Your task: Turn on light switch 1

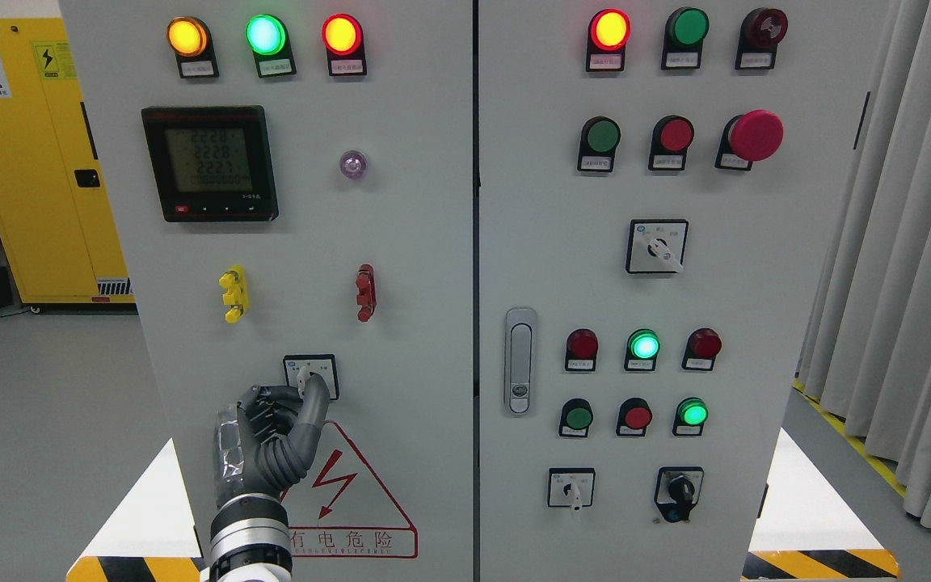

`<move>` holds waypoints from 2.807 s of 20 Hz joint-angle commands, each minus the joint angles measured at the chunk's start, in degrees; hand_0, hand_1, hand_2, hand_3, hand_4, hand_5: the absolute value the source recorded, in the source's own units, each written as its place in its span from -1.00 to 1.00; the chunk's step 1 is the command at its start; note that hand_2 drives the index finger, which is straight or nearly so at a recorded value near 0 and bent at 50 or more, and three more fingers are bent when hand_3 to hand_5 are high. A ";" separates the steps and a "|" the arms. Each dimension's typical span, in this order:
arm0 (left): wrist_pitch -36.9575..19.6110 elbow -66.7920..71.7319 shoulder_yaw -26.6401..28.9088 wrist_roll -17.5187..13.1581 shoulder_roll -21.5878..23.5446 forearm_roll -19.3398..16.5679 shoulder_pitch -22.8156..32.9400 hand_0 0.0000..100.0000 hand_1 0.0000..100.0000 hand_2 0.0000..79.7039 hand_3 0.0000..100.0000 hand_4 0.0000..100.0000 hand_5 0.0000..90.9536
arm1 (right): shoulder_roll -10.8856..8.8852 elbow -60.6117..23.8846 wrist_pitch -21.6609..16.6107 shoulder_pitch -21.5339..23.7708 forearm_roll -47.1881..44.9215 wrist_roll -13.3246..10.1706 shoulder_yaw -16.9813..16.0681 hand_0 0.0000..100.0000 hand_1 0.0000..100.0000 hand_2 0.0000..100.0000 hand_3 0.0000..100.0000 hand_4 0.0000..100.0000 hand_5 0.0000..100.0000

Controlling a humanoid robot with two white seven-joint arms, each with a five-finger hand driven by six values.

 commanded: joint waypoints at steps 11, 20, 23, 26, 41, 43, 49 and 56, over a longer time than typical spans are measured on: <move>0.06 0.09 -0.10 -0.66 -0.06 0.12 0.03 0.02 0.17 0.58 0.83 0.80 0.90 | 0.00 0.00 0.00 0.00 0.00 0.04 0.00 -1.00 0.00 -0.92 -1.00 -1.00 -1.00; 0.06 0.09 -0.10 -0.75 -0.06 0.12 -0.06 0.04 0.13 0.58 0.84 0.80 0.89 | 0.00 0.00 0.00 0.00 0.00 0.04 0.00 -1.00 0.00 -0.92 -1.00 -1.00 -1.00; 0.06 0.09 -0.10 -0.75 -0.06 0.04 -0.06 0.05 0.12 0.57 0.84 0.80 0.89 | 0.00 0.00 0.00 0.00 0.00 0.04 0.00 -1.00 0.00 -0.92 -1.00 -1.00 -1.00; -0.03 0.09 -0.10 -0.75 -0.06 0.04 -0.15 0.05 0.11 0.56 0.83 0.80 0.89 | 0.00 0.00 0.00 0.00 0.00 0.04 0.00 -1.00 0.00 -0.92 -1.00 -1.00 -1.00; -0.29 0.01 -0.10 -0.66 -0.06 0.04 -0.06 0.04 0.02 0.53 0.83 0.79 0.89 | 0.00 0.00 0.00 0.00 0.00 0.04 0.00 -1.00 0.00 -0.92 -1.00 -1.00 -1.00; -0.29 0.01 -0.10 -0.66 -0.06 0.04 -0.06 -0.01 0.02 0.53 0.83 0.79 0.89 | 0.00 0.00 0.00 0.00 0.00 0.04 0.00 -1.00 0.00 -0.92 -1.00 -1.00 -1.00; -0.38 0.01 -0.10 -0.66 -0.06 0.04 0.03 -0.20 0.05 0.54 0.83 0.79 0.89 | 0.00 0.00 0.00 0.00 0.00 0.04 0.00 -1.00 0.00 -0.92 -1.00 -1.00 -1.00; -0.47 -0.26 -0.10 -0.66 0.02 0.30 0.20 -0.47 0.03 0.57 0.84 0.79 0.89 | 0.00 0.00 0.00 0.00 0.00 -0.04 0.00 -1.00 0.00 -0.92 -1.00 -1.00 -1.00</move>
